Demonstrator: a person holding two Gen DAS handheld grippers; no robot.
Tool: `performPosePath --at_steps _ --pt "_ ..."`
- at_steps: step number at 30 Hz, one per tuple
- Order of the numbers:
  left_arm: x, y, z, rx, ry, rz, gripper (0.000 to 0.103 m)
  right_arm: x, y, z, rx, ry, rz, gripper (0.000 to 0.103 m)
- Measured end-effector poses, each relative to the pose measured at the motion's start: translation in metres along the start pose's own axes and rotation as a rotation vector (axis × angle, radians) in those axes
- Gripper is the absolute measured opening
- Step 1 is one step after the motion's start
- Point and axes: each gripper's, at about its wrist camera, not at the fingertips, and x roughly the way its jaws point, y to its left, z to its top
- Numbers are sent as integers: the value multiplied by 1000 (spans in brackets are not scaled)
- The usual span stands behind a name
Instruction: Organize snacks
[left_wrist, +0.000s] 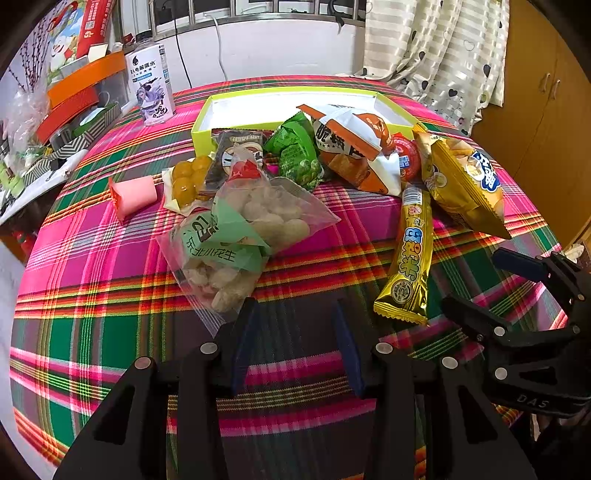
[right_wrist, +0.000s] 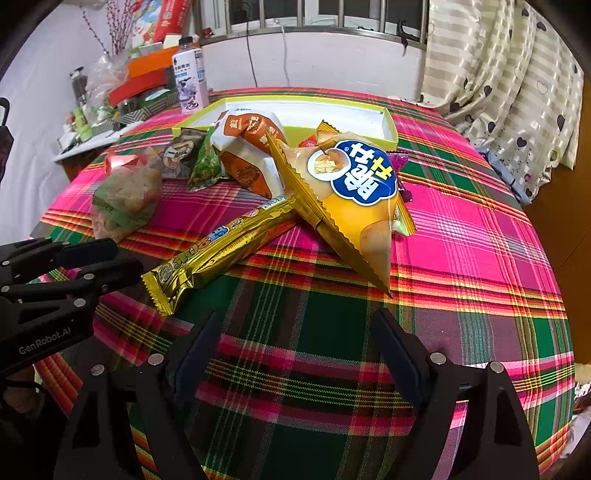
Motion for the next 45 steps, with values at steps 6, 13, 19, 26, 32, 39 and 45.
performPosePath --at_steps 6,13,19,26,32,39,45 --pt "0 0 0 1 2 2 43 0 0 0 0 0 0 85" --pt "0 0 1 1 7 11 44 0 0 0 -1 0 1 85" --pt "0 0 1 1 12 11 45 0 0 0 -1 1 1 85" --pt "1 -1 2 8 21 9 49 0 0 0 -1 1 1 85" --pt "1 -3 4 10 28 10 51 0 0 0 -1 1 1 85" --pt "3 -6 5 21 37 4 56 0 0 0 -1 1 1 86" --pt "4 -9 6 25 38 4 59 0 0 0 -1 2 1 86"
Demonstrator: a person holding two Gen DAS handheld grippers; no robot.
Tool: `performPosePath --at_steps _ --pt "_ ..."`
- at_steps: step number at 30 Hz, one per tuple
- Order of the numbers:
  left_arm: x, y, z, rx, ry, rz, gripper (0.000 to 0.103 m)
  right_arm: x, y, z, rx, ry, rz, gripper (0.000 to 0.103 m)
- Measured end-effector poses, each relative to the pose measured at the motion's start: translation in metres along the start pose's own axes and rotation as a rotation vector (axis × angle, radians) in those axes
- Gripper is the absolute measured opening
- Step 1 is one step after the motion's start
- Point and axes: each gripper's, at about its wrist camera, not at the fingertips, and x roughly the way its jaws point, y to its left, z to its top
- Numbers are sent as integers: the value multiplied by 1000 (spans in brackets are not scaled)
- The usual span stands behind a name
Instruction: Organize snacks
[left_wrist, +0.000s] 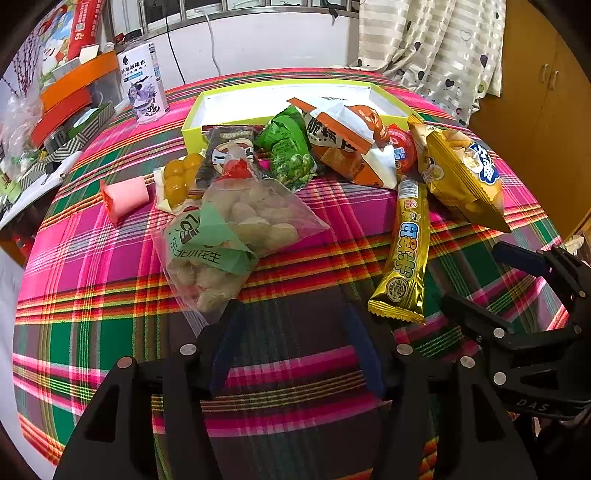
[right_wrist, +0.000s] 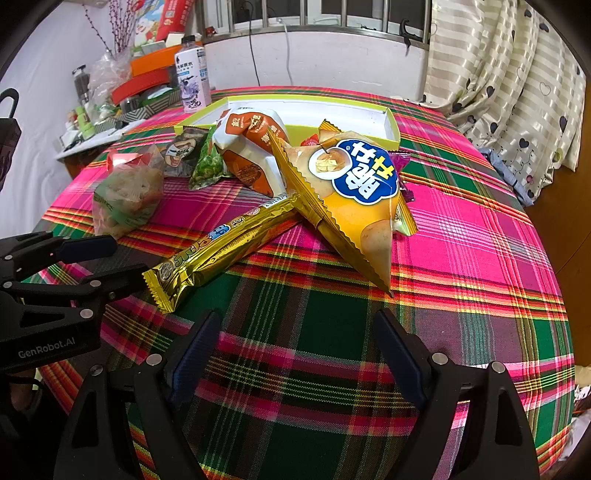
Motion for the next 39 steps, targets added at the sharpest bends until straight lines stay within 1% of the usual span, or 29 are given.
performPosePath --at_steps 11,25,29,39 --pt "-1 0 0 1 -3 0 59 -4 0 0 2 5 0 86" --pt "-1 1 -1 -3 -18 1 59 1 -1 4 3 6 1 88" --pt "-1 1 -2 -3 -19 1 59 2 0 -1 0 -6 4 88" --pt "-2 2 -2 9 -27 -2 59 -3 0 -2 -13 7 14 88"
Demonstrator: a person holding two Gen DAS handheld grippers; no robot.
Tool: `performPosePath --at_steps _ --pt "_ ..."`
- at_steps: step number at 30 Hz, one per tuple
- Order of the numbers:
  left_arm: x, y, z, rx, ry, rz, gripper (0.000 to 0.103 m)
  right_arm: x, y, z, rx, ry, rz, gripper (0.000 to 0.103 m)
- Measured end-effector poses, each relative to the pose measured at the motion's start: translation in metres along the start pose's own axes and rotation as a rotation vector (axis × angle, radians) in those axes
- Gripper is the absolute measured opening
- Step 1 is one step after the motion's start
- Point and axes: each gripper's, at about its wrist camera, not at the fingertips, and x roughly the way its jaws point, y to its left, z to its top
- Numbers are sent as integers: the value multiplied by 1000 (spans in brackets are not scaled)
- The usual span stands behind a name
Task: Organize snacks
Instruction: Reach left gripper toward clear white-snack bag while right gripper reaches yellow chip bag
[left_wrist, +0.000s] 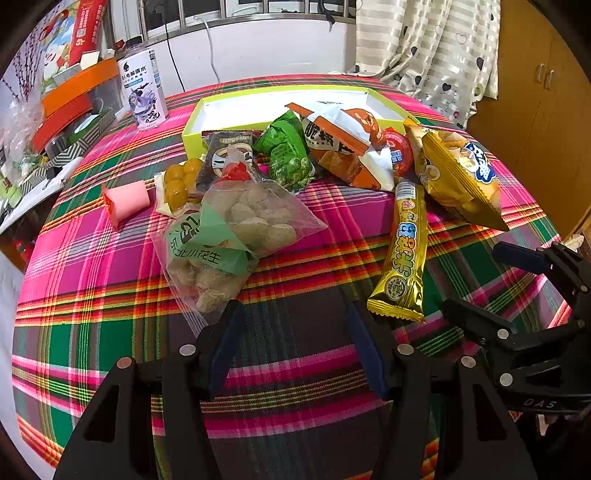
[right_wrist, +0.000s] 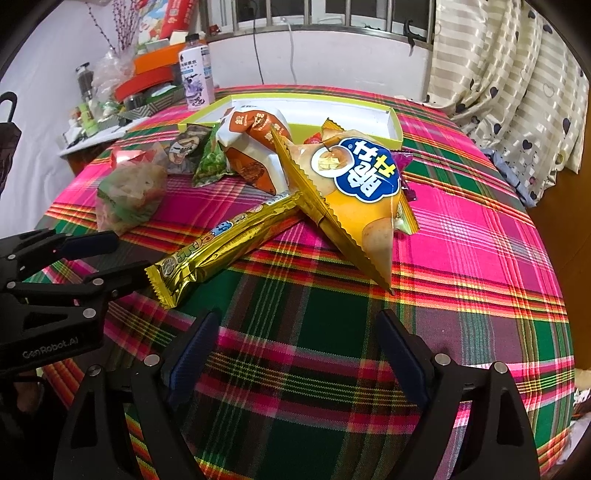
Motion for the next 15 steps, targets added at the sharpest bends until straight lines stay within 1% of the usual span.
performPosePath --at_steps 7,15 --pt "-3 2 1 1 15 -13 59 -6 -6 3 17 5 22 85" --pt "-20 14 8 -27 -53 -27 59 -25 -14 13 23 -54 12 84"
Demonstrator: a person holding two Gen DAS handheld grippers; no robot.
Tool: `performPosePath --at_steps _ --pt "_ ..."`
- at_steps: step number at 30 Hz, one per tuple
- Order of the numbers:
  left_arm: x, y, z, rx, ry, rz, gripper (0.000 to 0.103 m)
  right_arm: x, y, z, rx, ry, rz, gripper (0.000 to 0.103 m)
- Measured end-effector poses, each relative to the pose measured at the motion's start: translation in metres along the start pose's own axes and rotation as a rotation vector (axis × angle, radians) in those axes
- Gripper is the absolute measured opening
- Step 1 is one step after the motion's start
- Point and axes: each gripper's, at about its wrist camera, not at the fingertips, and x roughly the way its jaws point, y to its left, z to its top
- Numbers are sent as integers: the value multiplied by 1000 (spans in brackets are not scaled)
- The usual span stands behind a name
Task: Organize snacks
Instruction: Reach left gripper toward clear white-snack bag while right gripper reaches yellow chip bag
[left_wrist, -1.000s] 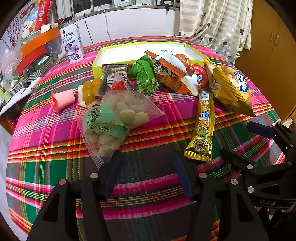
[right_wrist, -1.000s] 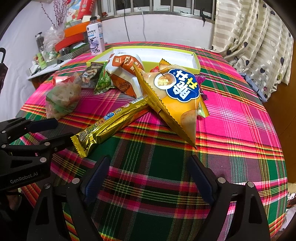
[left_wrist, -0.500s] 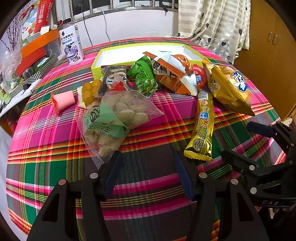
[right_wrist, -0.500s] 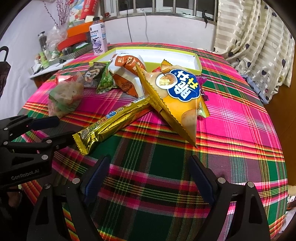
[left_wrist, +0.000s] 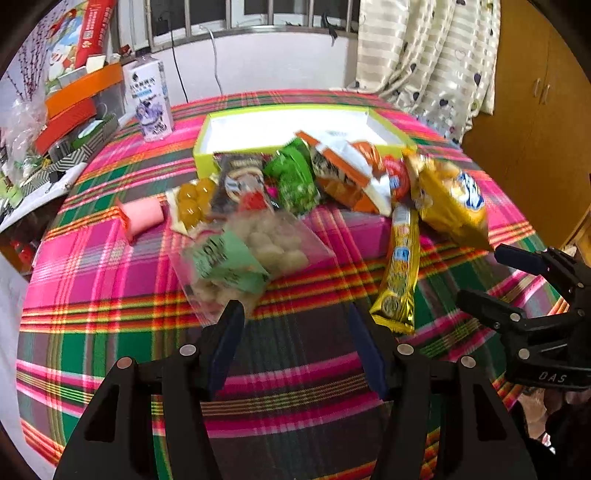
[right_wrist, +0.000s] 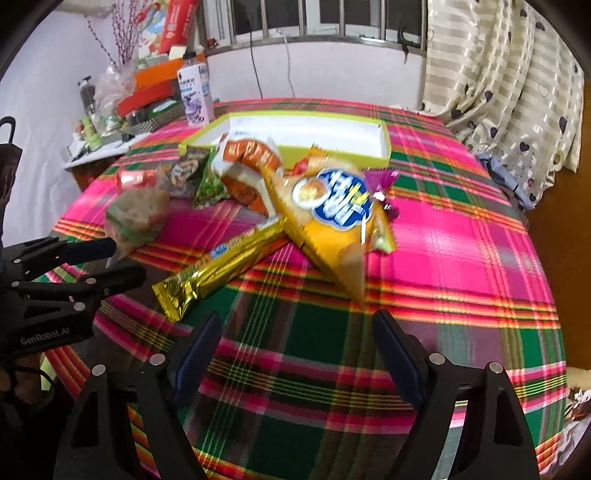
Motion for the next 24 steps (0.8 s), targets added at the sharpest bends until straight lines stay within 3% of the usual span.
performPosePath --at_steps 9,18,24 --pt "-7 19 17 -13 -59 -1 59 -13 -10 21 16 -64 -14 84" --pt "0 36 30 5 -70 -51 59 -2 -11 39 3 -59 -19 84" --pt "6 46 32 -13 -68 -44 59 8 -13 44 13 -46 -18 84"
